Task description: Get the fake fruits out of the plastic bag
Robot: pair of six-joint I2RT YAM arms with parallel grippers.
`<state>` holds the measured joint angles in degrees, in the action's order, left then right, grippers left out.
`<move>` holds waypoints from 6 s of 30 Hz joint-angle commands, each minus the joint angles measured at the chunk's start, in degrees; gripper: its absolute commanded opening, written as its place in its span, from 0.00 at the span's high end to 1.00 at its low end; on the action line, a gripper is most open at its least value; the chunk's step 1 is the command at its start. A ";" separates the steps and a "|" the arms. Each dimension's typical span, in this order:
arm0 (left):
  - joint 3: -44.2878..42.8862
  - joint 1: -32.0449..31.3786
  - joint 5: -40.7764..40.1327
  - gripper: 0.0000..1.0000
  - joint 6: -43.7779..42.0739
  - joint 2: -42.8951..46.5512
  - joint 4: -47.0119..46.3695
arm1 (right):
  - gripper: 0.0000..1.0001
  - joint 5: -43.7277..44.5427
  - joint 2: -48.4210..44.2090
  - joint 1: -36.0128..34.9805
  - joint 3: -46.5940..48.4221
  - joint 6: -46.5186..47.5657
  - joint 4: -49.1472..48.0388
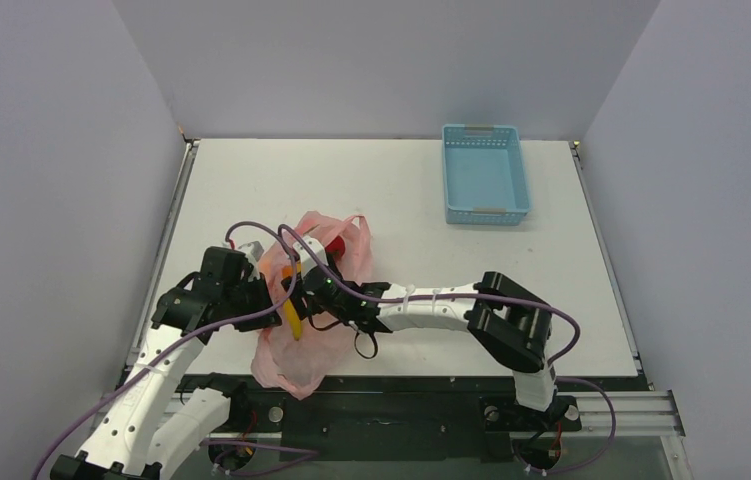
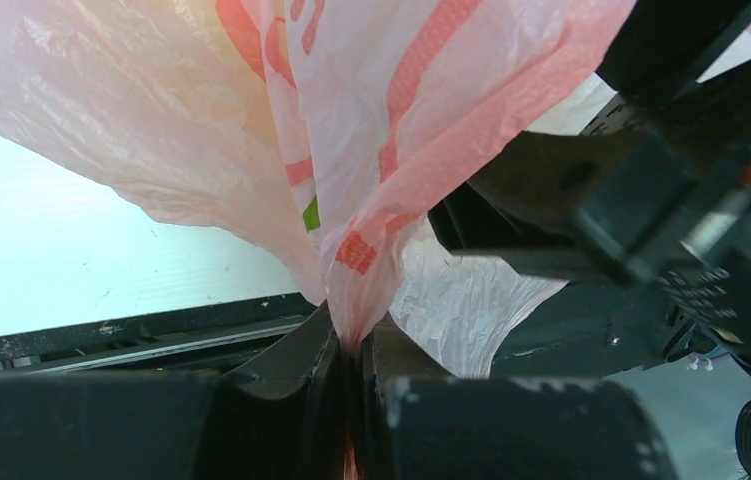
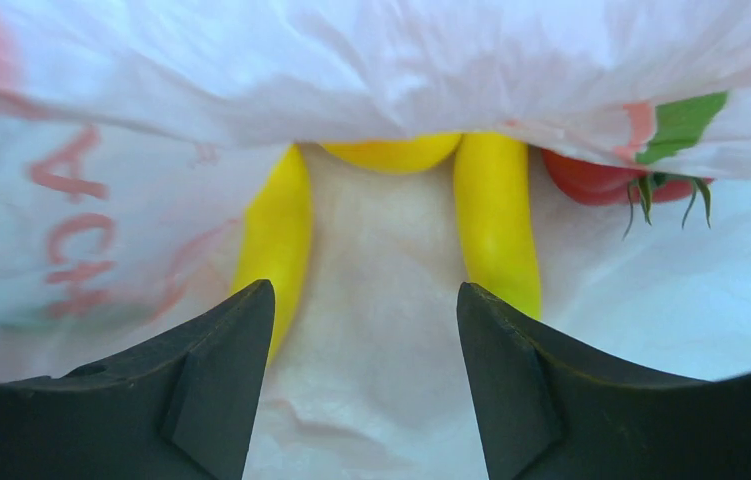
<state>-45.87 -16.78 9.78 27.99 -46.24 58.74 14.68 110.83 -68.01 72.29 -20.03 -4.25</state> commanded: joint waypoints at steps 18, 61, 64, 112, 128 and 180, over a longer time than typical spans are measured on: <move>-0.20 0.95 1.88 0.96 -1.39 0.88 -1.20 | 0.51 -0.76 13.04 -3.46 7.00 -5.29 -2.81; -0.25 2.51 2.15 0.96 -1.43 2.66 -1.41 | 1.00 7.70 -29.25 -2.75 -23.61 -6.22 1.30; -0.15 2.61 2.57 0.96 -1.65 2.55 -1.29 | 1.00 5.93 -36.01 -2.78 -26.54 -5.19 -3.04; 0.46 4.20 5.93 0.99 -2.90 3.17 -2.40 | 0.87 -5.22 16.33 66.00 37.68 -3.28 31.18; 0.43 4.66 6.17 0.99 -3.07 2.52 -2.59 | 0.50 -5.00 26.31 66.17 51.98 -2.54 37.56; -2.93 5.52 3.77 0.99 -3.64 3.23 -3.77 | 0.44 -3.74 -19.29 1.27 -4.38 9.99 8.35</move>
<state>-45.54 -11.55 15.66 25.19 -43.68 57.17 9.61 85.69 -66.67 63.90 -13.26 6.92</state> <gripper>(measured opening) 0.018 0.557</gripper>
